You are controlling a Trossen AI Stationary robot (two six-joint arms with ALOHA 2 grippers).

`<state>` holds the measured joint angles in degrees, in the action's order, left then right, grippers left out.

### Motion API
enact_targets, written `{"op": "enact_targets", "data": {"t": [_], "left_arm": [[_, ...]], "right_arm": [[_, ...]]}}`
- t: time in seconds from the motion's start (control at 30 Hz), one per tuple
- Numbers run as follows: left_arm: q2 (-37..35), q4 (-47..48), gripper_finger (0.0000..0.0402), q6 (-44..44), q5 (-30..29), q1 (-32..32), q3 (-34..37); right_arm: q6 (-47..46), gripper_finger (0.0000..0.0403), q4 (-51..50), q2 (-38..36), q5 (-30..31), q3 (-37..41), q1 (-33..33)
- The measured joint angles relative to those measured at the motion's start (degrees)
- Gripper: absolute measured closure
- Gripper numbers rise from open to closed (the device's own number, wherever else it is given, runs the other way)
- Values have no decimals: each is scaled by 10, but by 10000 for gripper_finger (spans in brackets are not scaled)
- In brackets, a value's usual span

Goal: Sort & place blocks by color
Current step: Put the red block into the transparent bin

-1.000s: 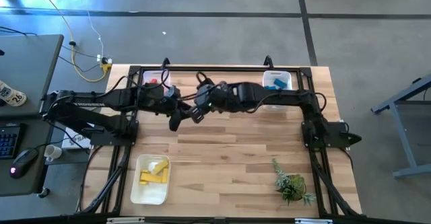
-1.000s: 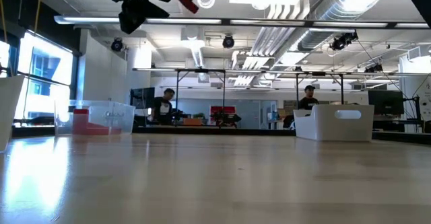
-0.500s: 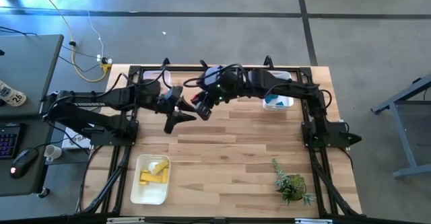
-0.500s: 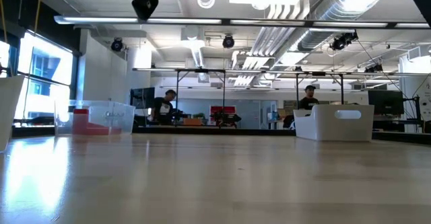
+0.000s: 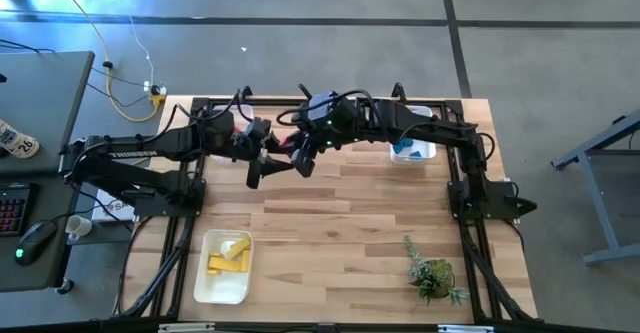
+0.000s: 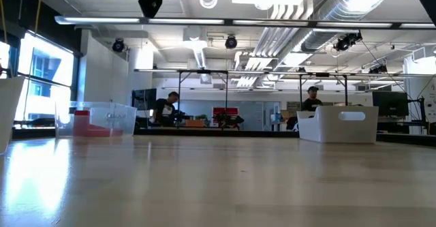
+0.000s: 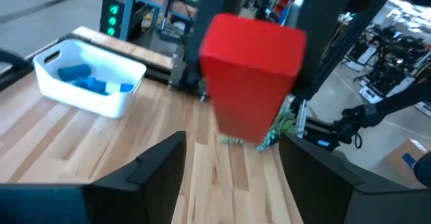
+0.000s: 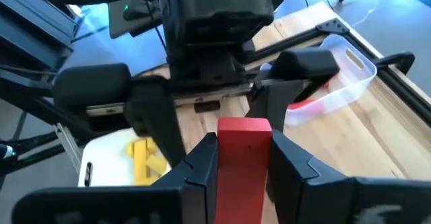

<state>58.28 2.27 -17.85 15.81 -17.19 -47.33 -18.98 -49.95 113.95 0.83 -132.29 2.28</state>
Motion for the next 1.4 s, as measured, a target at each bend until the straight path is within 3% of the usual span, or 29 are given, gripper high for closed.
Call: {"op": "enact_targets", "data": {"t": [0.2, 0.53, 0.67, 0.87, 1.0, 1.17, 1.4], "left_arm": [[0, -34, 175, 0, 0, -1, 0], [0, -55, 184, 16, -50, -1, 0], [0, -57, 222, 16, -53, 0, 0], [0, -56, 315, 15, -42, -1, 0], [0, -54, 320, 29, -38, -1, 0], [0, -38, 320, 30, -50, -2, 0], [-3, 50, 320, 31, -50, -10, 0]], "right_arm": [[10, 329, 16, 0, 2, 0, 0], [11, 329, 58, 0, 6, 0, 0], [12, 329, 58, 0, 8, 0, 1], [16, 327, 54, 0, 19, 0, 0], [15, 308, 52, 0, 23, 0, 0], [9, 267, 51, 1, 81, 0, -1], [13, 211, 47, 1, 107, 0, 4]]}}
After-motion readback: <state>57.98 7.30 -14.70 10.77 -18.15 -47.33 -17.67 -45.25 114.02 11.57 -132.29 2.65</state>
